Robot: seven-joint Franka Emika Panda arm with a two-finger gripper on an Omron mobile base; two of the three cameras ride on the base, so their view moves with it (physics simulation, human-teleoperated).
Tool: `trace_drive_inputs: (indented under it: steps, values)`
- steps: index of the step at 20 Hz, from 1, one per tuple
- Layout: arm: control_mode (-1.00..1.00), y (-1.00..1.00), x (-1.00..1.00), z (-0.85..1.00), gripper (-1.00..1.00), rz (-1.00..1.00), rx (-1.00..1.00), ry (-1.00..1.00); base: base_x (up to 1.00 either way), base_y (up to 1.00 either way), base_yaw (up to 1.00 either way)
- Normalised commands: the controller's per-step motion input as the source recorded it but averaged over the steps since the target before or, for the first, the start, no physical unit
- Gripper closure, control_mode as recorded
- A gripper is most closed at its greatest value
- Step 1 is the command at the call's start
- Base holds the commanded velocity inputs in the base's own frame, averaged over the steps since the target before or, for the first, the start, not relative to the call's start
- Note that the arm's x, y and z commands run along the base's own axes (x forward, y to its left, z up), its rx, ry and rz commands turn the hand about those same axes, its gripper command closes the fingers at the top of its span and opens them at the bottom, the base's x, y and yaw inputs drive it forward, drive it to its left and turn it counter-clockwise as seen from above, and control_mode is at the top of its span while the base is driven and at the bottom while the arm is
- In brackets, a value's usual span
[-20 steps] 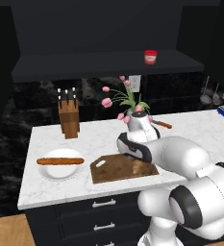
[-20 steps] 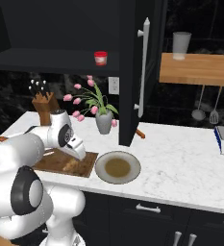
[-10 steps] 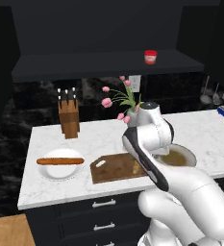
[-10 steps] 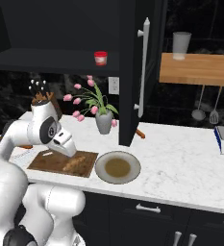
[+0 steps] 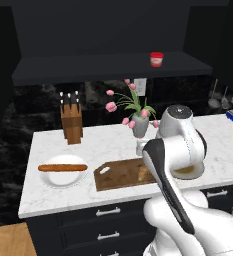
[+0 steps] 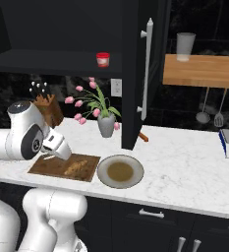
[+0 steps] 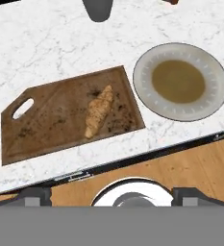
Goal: From the different types of pastries on the counter, select a croissant and place it on the cutting board. Then retrieve a jar of jam from the cabinet and place it alongside the croissant on the cutting board.
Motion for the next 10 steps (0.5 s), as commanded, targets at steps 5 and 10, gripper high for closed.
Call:
trace_drive_inputs:
  steps: [5, 10]
  values:
    - [-1.0, -0.15, 0.75, 0.72, -1.0, 0.01, 0.02, -0.18, 0.0, 0.0, 0.0]
    - [-1.0, -0.11, 0.93, 0.6, -1.0, 0.03, 0.06, -0.35, 0.0, 0.0, 0.0]
